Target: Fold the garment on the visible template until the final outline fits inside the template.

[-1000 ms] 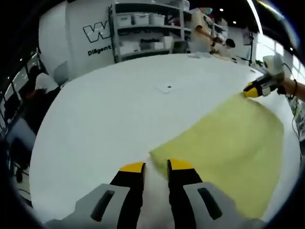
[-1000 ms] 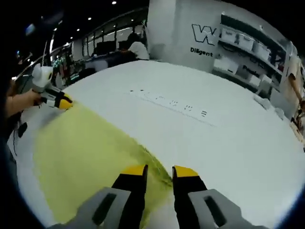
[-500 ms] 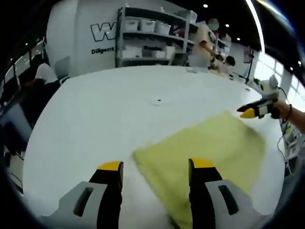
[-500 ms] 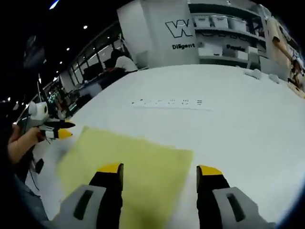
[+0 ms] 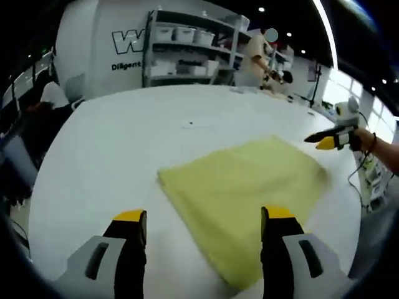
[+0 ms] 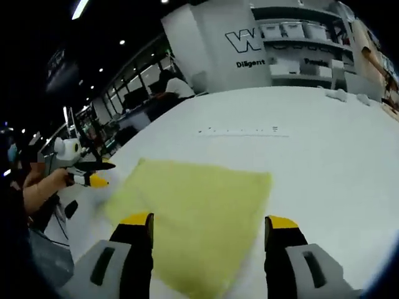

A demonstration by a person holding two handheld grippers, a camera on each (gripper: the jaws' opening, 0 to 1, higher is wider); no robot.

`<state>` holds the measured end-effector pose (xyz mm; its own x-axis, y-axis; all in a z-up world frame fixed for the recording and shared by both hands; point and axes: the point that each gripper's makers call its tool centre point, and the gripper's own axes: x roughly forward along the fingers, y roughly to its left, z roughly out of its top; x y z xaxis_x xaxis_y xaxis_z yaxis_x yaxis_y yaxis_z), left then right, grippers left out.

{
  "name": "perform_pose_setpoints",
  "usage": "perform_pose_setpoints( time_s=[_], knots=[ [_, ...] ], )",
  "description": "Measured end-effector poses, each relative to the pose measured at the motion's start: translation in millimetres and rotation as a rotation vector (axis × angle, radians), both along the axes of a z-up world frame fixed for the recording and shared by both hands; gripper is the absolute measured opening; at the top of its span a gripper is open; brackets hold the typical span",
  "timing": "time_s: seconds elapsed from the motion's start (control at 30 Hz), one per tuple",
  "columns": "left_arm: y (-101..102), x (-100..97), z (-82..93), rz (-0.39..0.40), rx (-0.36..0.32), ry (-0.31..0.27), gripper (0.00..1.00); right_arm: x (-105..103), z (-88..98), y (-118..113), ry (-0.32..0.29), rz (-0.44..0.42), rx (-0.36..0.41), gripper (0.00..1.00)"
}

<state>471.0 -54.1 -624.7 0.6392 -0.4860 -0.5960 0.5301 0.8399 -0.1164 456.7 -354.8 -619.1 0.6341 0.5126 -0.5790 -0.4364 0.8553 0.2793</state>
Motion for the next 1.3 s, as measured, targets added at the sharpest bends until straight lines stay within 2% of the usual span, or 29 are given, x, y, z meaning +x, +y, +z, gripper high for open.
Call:
perform_pose_setpoints(
  time_s=[0.1, 0.17, 0.27, 0.4, 0.67, 0.8, 0.9, 1.0, 1.13, 1.3],
  knots=[
    [-2, -12.4, 2.0, -0.035, 0.005, -0.007, 0.76, -11, -0.4, 1, -0.010, 0.037, -0.022, 0.71],
    [-1, -18.6, 1.6, -0.035, 0.008, -0.003, 0.78, -22, -5.0, 2, 0.014, 0.077, -0.044, 0.71],
    [-1, -28.6, 0.8, -0.040, 0.015, 0.001, 0.83, -31, -9.4, 2, 0.007, 0.111, -0.085, 0.69],
    [-1, -40.1, -2.4, -0.065, 0.023, 0.008, 0.84, -42, -13.9, 3, 0.018, 0.134, -0.088, 0.70],
    [-1, -60.3, -12.9, -0.086, 0.035, 0.042, 0.82, -63, -28.0, -6, 0.050, 0.129, -0.094, 0.70],
    [2, -64.9, -22.0, -0.078, 0.045, 0.064, 0.75, -70, -35.1, -10, 0.057, 0.139, -0.108, 0.66],
    [2, -65.4, -27.6, -0.049, 0.002, 0.090, 0.72, -75, -42.6, -16, 0.055, 0.170, -0.138, 0.56],
    [3, -66.9, -31.9, -0.051, 0.014, 0.090, 0.65, -77, -51.2, -22, 0.049, 0.198, -0.202, 0.43],
    [5, -69.8, -37.6, -0.067, 0.032, 0.104, 0.55, -77, -52.2, -25, 0.030, 0.193, -0.197, 0.25],
    [5, -72.7, -45.4, -0.073, 0.042, 0.115, 0.38, -77, -57.5, -27, 0.020, 0.191, -0.207, 0.12]
  ],
)
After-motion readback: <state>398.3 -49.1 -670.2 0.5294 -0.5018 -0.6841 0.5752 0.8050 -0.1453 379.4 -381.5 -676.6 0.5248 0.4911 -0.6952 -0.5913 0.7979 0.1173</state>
